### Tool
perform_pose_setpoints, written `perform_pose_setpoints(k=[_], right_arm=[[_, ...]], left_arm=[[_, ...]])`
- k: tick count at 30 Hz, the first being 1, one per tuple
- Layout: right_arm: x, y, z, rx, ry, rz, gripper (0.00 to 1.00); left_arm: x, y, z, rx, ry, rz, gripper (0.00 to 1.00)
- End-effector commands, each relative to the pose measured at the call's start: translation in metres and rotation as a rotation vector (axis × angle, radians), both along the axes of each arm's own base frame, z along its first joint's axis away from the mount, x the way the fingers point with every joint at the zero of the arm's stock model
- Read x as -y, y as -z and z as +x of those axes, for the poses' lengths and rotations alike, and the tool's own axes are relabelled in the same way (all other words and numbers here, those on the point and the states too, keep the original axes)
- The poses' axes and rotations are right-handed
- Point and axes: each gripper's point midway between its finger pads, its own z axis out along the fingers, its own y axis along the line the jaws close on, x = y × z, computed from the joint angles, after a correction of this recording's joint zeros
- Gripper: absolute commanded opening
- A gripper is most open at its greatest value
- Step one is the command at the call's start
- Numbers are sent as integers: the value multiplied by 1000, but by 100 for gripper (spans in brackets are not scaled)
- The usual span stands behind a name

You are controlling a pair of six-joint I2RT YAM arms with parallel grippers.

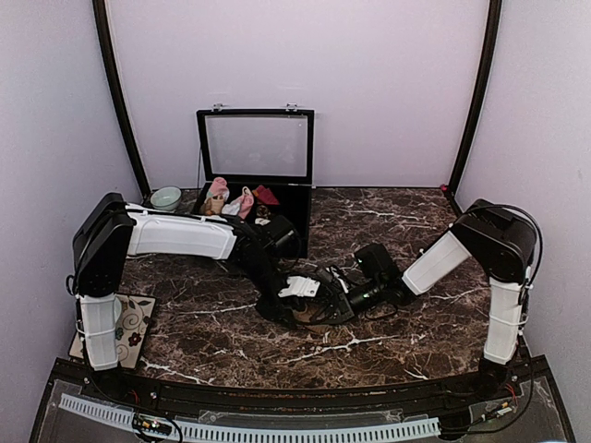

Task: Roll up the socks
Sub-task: Roll the sock at the center of the board, then pick up the sock from the center of the board.

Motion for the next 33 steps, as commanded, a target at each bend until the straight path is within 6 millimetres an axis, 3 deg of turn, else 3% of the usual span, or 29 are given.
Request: perform_pose_setpoints(k=[1,6,12,15,18,21,25,30,33], right_arm=[[62,90,-40,-252,92,-372,0],[67,97,-42,-271,99,-379,0],[74,102,-44,-280,95,-396,0],[75,102,-45,-283,95,-393,0],[74,102,-43,-294,106,-386,0],[75,103,-42,-304,122,-388,0],[76,105,-44,-332,129,-378,0],[74,102,-43,-338,124,-364,0],[74,100,-43,-338,125,-356,0]], left_arm=[[7,-4,-1,77,43,-1,54],[12,-12,7,105,-4,17,50],[-8,-18,38,275,-106,96,48],[-11,-28,31,271,-90,76,48],[-7,-31,5,185,-9,52,48],[-1,-16,-16,164,55,96,47],[4,1,-22,146,81,107,45],[3,36,2,224,48,179,40],[3,45,13,233,20,190,39]])
